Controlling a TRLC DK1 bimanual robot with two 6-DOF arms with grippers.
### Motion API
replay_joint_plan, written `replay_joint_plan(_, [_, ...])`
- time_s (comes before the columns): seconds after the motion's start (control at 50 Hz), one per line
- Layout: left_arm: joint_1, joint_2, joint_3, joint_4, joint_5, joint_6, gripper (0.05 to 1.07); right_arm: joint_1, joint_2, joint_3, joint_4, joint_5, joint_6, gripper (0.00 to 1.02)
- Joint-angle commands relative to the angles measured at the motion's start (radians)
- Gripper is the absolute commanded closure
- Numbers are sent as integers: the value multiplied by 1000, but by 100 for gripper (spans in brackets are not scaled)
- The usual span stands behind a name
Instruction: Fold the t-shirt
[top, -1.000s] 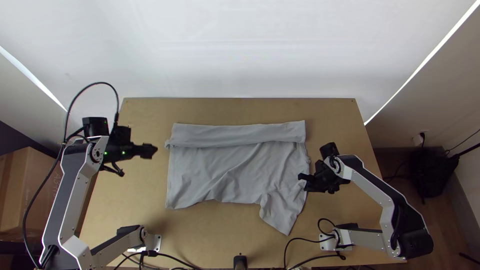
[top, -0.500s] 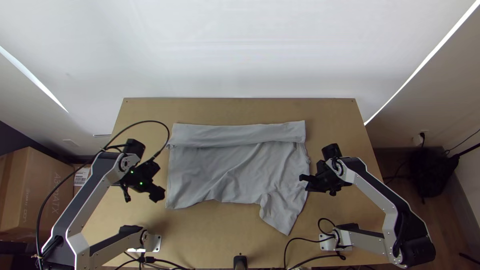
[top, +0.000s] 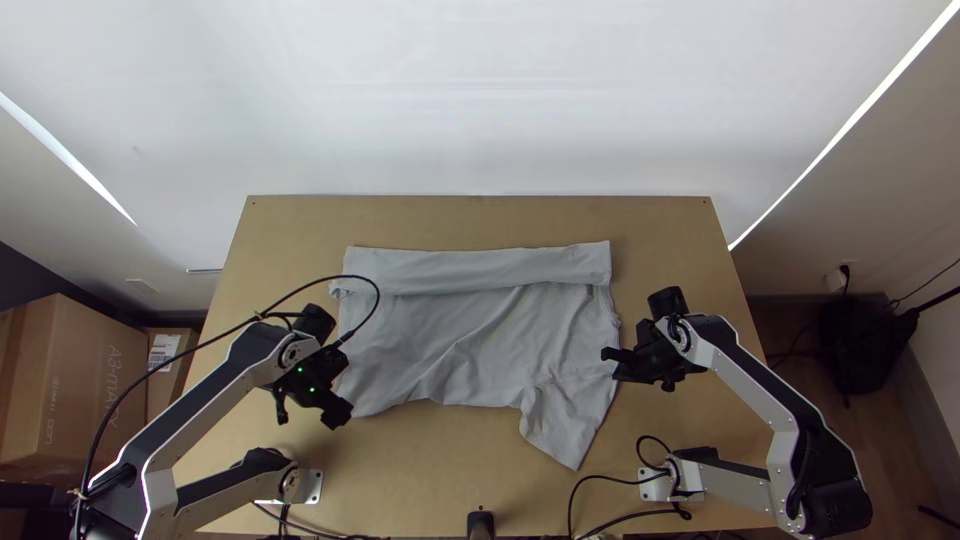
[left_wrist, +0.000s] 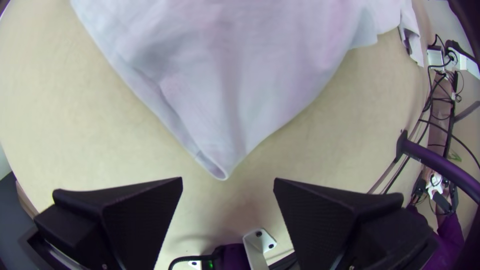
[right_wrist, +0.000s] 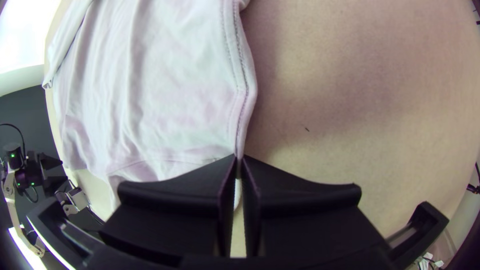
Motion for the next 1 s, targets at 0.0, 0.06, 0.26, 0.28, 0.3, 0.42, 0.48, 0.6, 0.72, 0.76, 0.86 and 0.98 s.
replay_joint_plan(0.0, [-34, 37, -23, 16, -3, -43, 23, -6, -29, -21, -20, 9, -15, 100])
replay_joint_plan(0.06, [-36, 50, -28, 42, -2, -52, 33, -6, -33, -22, -24, 9, -16, 100])
replay_joint_plan(0.26, [-33, 79, -43, 130, 6, -13, 78, -19, -56, -19, -37, 9, -19, 100])
replay_joint_plan(0.28, [-31, 87, -45, 130, 6, -8, 78, -20, -58, -19, -39, 9, -22, 100])
replay_joint_plan(0.3, [-29, 95, -46, 131, 5, -5, 78, -20, -63, -19, -40, 9, -25, 100])
replay_joint_plan(0.42, [-14, 121, -56, 148, 5, 12, 105, -34, -72, -21, -48, 9, -39, 100])
replay_joint_plan(0.48, [18, 110, -51, 148, 3, 27, 105, -48, -76, -24, -51, 10, -52, 100])
replay_joint_plan(0.6, [118, 81, -33, 136, 5, 95, 105, -95, -78, -27, -57, 12, -88, 100])
replay_joint_plan(0.72, [221, 73, -10, 127, 3, 155, 105, -138, -78, -33, -63, 18, -124, 100])
replay_joint_plan(0.76, [236, 73, -2, 123, 3, 165, 105, -154, -73, -35, -63, 29, -134, 100])
replay_joint_plan(0.86, [251, 69, 14, 125, 1, 167, 105, -186, -50, -39, -56, 81, -148, 100])
replay_joint_plan(0.98, [256, 64, 38, 134, 3, 156, 105, -160, -93, -39, -65, 79, -140, 100])
